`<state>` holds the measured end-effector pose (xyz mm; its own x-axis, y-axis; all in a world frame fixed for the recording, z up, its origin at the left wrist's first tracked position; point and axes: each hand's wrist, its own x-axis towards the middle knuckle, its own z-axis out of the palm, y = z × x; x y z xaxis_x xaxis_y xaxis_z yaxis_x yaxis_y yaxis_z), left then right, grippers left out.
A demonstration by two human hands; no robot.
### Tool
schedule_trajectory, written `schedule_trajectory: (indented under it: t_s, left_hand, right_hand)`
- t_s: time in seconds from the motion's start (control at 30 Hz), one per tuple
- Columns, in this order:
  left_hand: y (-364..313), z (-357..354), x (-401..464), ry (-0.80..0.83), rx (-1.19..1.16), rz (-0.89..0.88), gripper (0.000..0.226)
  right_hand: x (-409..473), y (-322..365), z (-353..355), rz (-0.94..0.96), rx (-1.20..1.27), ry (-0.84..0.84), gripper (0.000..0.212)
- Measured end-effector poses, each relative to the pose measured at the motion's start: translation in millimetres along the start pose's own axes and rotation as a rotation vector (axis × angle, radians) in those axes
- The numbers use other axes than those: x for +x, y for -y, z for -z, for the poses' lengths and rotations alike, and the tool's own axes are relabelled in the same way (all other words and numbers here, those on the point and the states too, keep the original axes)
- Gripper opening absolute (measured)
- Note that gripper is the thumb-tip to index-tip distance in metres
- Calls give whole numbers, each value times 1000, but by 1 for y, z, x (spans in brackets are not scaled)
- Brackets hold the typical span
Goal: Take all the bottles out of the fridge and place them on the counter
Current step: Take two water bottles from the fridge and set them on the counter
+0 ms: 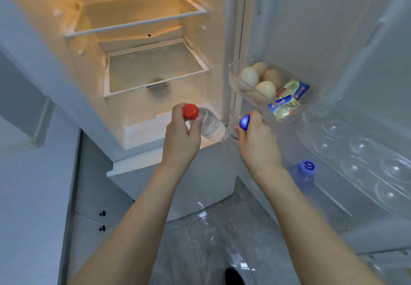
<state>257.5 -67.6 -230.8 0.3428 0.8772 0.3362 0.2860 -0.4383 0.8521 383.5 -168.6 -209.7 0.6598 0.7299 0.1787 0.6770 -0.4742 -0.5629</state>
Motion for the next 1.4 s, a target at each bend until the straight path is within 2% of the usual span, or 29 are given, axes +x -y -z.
schedule_trajectory:
  t_s: [0.23, 0.4, 0.63, 0.73, 0.9, 1.13, 1.27, 1.4]
  left_hand:
    - [-6, 69, -28, -77, 146, 3, 25]
    - [12, 122, -66, -135, 268, 135, 25]
    - [36, 192, -148, -355, 382, 376, 21]
    - [39, 208, -180, -417, 419, 470, 24]
    - [29, 226, -242, -623, 446, 608, 25]
    - [-1, 247, -351, -858, 554, 803, 25]
    - [-31, 260, -423, -1003, 633, 899, 23]
    - [-62, 268, -473, -1118, 652, 948, 27]
  right_hand:
    - [-21, 38, -16, 152, 158, 8, 22]
    - [-43, 77, -40, 247, 266, 157, 18]
    - [-96, 135, -85, 460, 294, 424, 16]
    - [-115, 148, -95, 539, 287, 517, 15]
    - [-156, 175, -114, 712, 306, 723, 15]
    - [-249, 205, -129, 962, 314, 933, 14]
    - [-321, 219, -118, 1180, 324, 1025, 16]
    - [-377, 228, -99, 1316, 328, 1086, 14]
